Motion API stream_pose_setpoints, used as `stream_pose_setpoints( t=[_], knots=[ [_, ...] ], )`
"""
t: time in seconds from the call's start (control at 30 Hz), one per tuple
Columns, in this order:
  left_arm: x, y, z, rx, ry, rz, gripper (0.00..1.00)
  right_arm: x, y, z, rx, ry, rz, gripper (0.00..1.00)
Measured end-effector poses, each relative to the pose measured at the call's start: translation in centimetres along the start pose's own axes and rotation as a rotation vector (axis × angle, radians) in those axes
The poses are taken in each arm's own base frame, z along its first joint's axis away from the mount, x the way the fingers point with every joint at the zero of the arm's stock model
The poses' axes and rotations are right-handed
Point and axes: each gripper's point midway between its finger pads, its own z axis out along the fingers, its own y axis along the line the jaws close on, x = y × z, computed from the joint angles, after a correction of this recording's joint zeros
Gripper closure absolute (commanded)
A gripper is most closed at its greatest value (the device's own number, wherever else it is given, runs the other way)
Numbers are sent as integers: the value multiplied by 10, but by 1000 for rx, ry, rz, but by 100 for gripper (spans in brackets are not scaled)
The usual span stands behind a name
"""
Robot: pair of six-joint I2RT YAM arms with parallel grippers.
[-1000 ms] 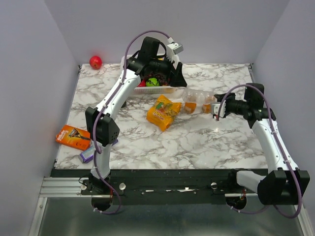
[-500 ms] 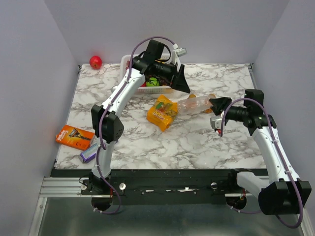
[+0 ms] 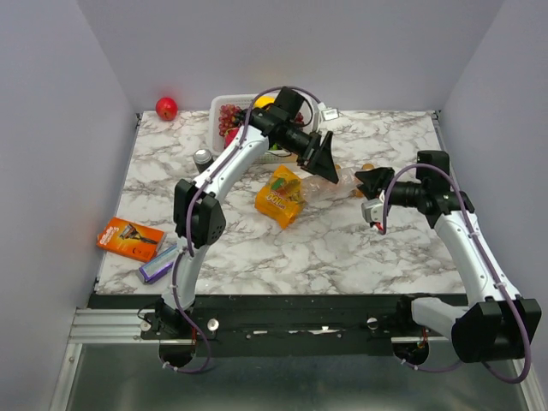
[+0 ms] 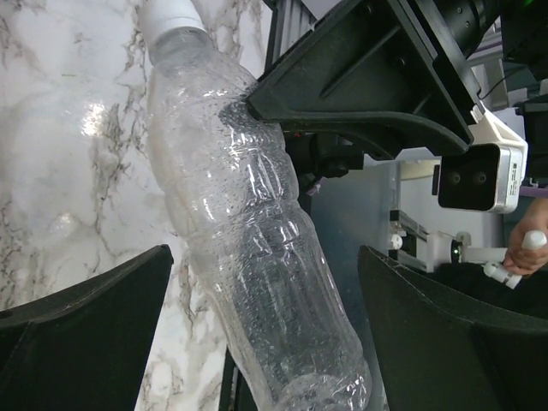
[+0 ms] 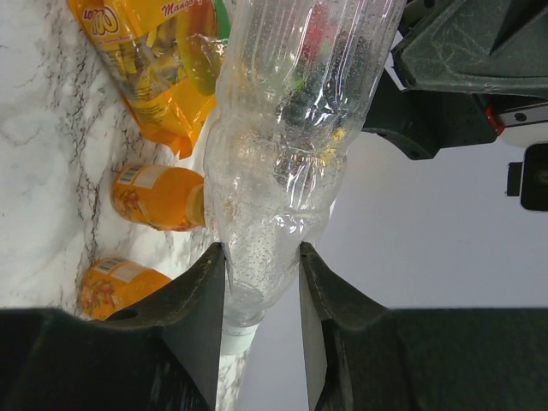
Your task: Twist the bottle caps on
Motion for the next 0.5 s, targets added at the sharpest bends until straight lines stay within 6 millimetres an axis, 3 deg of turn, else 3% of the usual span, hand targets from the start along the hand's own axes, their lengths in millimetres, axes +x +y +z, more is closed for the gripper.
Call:
stream_pose_setpoints(
  t=[0.1, 0.2, 0.23, 0.37, 0.4, 0.47, 0.5],
  knots=[
    [6, -2, 6, 26, 23, -28, 7, 3, -3, 4, 7, -3, -16, 100],
    [11, 1, 10, 58, 35, -77, 35, 6, -7, 7, 17, -1, -35, 100],
    [13, 2, 11, 71, 37, -93, 50, 7, -9, 8, 23, -1, -45, 100],
    [28, 13, 21, 192, 48, -255, 72, 9, -6, 9, 12, 8, -38, 96],
    [29, 16, 23, 211, 50, -282, 77, 9, -4, 9, 9, 8, -34, 76],
    [27, 16, 24, 230, 49, -303, 80, 9, -4, 9, 13, 9, -41, 54],
    [25, 15, 23, 239, 45, -296, 80, 10, -6, 8, 21, 15, -52, 26]
  ],
)
